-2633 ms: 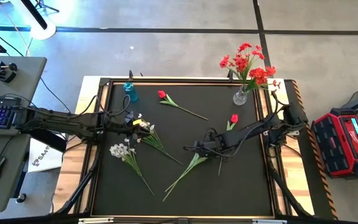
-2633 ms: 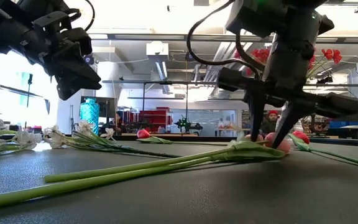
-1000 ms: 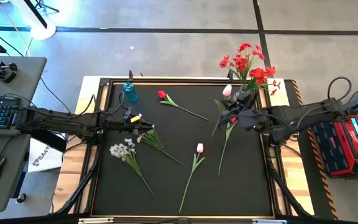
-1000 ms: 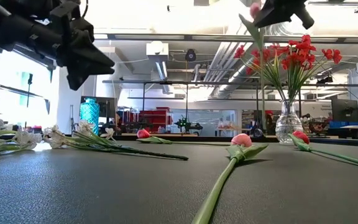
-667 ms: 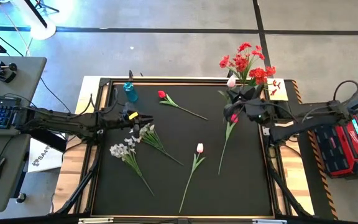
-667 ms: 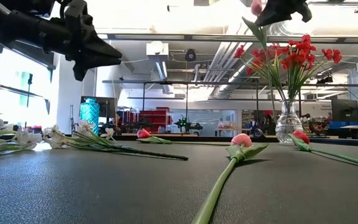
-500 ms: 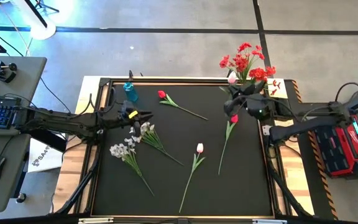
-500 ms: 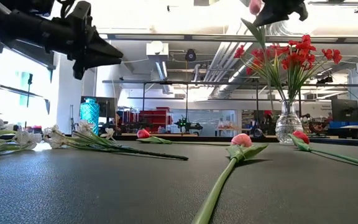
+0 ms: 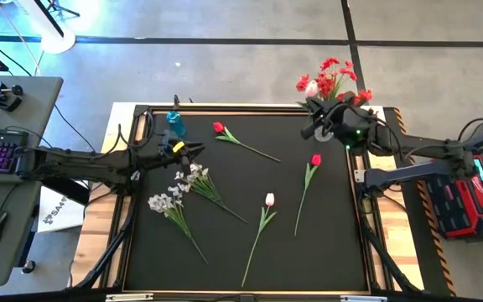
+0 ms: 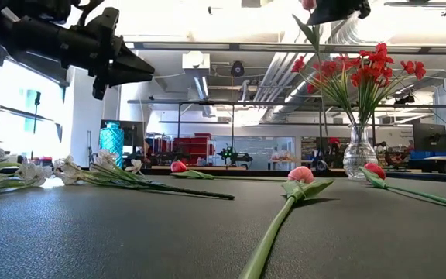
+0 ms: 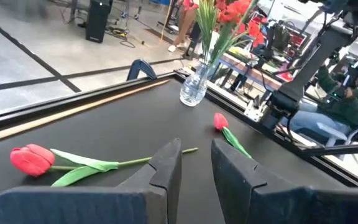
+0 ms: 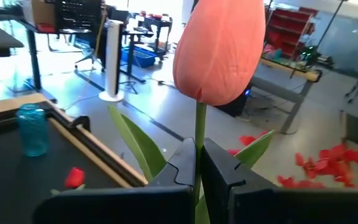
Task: Sort flowers into vase by color
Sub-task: Put the right pink flower into the transparent vase
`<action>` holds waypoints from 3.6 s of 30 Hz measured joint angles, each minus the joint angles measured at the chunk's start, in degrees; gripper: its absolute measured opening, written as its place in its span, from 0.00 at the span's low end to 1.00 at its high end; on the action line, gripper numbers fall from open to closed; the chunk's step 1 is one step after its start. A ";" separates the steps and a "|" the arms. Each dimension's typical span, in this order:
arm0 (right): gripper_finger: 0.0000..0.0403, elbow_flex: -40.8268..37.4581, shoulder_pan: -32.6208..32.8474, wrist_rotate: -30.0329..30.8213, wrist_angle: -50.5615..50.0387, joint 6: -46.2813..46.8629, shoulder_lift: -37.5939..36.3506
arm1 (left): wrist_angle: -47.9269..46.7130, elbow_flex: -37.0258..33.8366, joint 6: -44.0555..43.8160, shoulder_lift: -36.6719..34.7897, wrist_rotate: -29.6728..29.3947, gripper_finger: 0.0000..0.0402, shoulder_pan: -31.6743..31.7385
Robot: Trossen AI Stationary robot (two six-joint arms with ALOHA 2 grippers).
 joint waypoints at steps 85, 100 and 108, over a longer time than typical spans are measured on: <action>0.40 0.02 -14.27 1.57 -22.38 29.38 -4.09 | -5.12 0.00 -6.49 0.00 2.16 0.18 0.05; 0.41 0.00 -14.27 -0.95 -29.50 35.57 -4.09 | -6.79 0.00 -6.51 0.00 2.03 0.18 0.03; 0.41 0.00 -14.27 -2.03 -29.50 36.66 -4.10 | -6.77 0.00 -6.49 0.00 2.03 0.18 0.03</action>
